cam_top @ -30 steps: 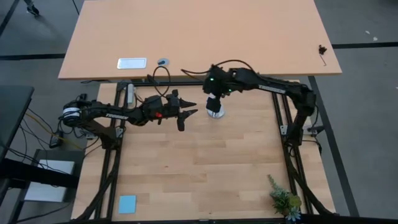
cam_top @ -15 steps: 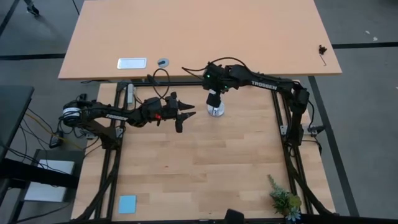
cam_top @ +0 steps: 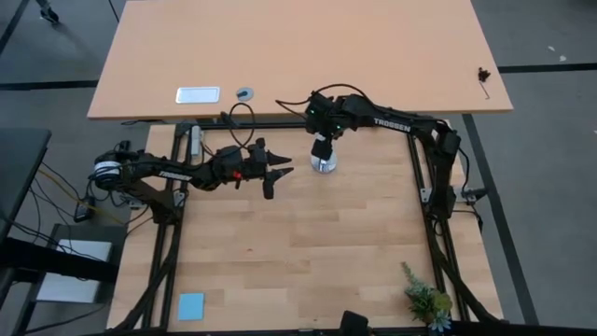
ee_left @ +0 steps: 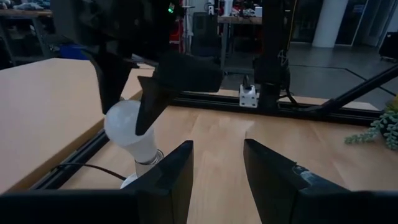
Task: Screw lightbulb
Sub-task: Insert the white lightbulb into the silver lamp
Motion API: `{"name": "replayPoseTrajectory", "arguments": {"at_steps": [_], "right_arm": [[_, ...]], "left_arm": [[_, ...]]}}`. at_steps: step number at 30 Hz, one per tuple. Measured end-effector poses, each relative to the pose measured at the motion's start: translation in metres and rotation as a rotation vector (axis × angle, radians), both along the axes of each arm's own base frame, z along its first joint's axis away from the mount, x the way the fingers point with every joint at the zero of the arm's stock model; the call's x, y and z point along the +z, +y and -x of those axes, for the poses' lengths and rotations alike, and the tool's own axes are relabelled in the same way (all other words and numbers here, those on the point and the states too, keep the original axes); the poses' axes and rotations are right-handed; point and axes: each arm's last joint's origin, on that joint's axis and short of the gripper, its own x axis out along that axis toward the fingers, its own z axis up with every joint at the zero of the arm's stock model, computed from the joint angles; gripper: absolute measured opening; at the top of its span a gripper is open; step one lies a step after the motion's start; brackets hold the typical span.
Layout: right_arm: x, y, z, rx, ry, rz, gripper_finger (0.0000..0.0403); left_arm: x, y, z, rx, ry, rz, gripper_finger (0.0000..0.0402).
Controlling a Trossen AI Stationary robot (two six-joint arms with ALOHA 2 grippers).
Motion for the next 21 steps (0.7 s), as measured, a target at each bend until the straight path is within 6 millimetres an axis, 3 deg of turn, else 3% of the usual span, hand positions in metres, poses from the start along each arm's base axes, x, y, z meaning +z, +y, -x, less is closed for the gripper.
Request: {"name": "replayPoseTrajectory", "arguments": {"at_steps": [8,21], "right_arm": [[0.003,0.008,0.008,-0.033,0.064,-0.037,0.0286],[0.003,0.028,-0.003,0.04,0.074,0.011,0.0286]], "left_arm": [[0.0,0.0,0.0,-0.001,0.004,-0.018,0.0147],[0.0,0.0,0.0,0.013,0.008,-0.018,0.0147]]}}
